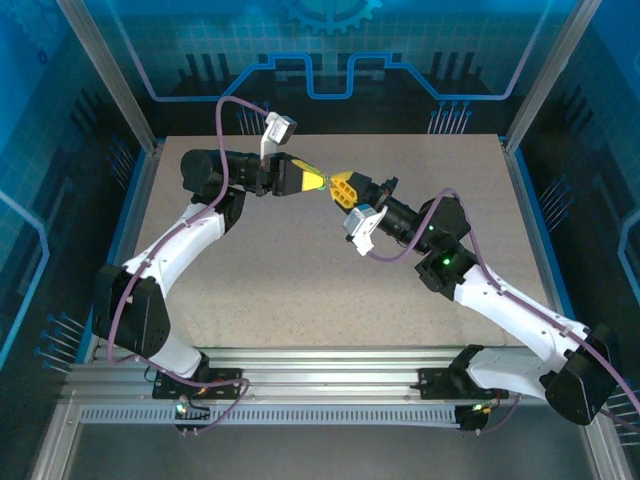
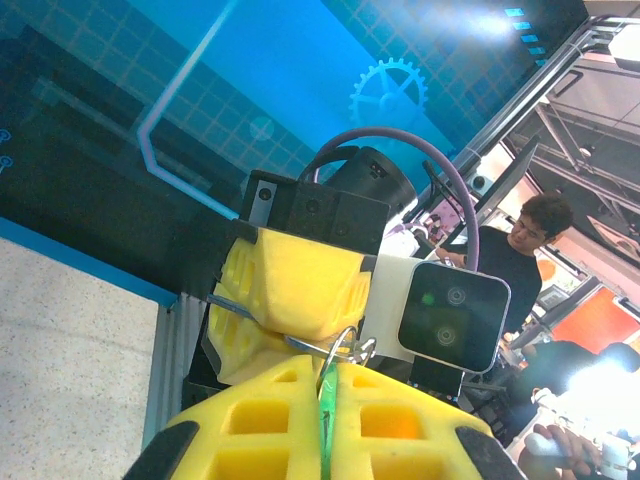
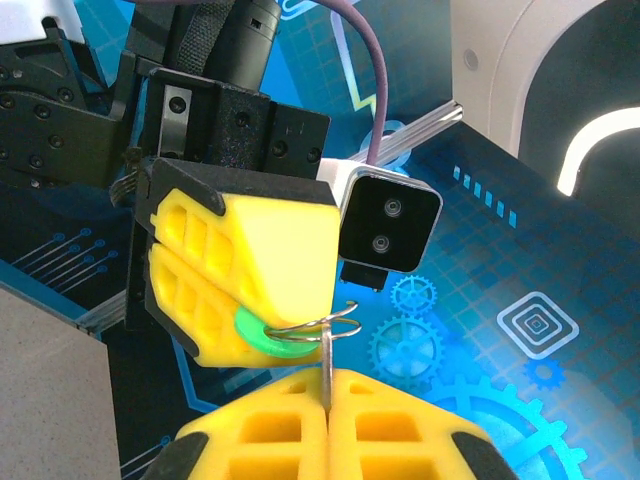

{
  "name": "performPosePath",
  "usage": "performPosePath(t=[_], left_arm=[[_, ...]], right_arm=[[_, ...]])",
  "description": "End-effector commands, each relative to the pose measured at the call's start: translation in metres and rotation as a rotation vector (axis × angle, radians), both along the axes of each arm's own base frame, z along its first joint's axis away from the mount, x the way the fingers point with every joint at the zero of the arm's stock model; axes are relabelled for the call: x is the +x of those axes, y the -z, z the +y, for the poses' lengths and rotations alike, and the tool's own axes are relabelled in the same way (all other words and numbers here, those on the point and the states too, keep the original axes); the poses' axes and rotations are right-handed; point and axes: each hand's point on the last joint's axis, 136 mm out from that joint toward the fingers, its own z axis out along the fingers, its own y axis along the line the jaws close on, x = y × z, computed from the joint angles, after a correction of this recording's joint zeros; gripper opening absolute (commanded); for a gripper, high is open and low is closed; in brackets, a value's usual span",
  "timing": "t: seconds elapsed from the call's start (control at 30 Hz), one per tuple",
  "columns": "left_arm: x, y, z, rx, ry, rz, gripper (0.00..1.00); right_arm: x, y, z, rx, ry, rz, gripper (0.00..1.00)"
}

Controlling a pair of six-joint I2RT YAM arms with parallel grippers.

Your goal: Remove the keys from the keyring

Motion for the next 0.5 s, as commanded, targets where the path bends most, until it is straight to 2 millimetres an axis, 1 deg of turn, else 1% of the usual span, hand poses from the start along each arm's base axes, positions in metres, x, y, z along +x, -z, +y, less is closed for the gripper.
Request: performPosePath(t=[0.0, 0.17, 0.2, 0.27, 0.3, 0.37, 0.47], left_arm=[[0.015, -0.031, 0.011, -0.119, -0.135, -0.028, 0.00], [0.013, -0.031, 0.012, -0.129, -0.139, -0.047, 0.00], [0.013, -0.030, 0.012, -0.127, -0.142, -0.047, 0.04], [0.012, -0.026, 0.014, -0.123, -0.153, -0.059, 0.19], [0.012, -0.025, 0.015, -0.122, -0.158, -0.064, 0.24], [0.010, -0.023, 0.018, -0.120, -0.173, -0.079, 0.28], [0.010, -0.021, 0.023, -0.119, -0.195, -0.096, 0.32]], right_arm=[[-0.018, 0.024, 0.019, -0.050, -0.116, 0.062, 0.00], [-0.017, 0.020, 0.018, -0.029, -0.122, 0.089, 0.00], [-0.016, 0.020, 0.018, -0.027, -0.125, 0.098, 0.00], [-0.016, 0.018, 0.015, -0.019, -0.144, 0.115, 0.00], [-0.016, 0.015, 0.013, -0.015, -0.152, 0.123, 0.00], [-0.017, 0.011, 0.010, -0.011, -0.164, 0.127, 0.00], [-0.019, 0.009, 0.007, -0.020, -0.173, 0.128, 0.00]])
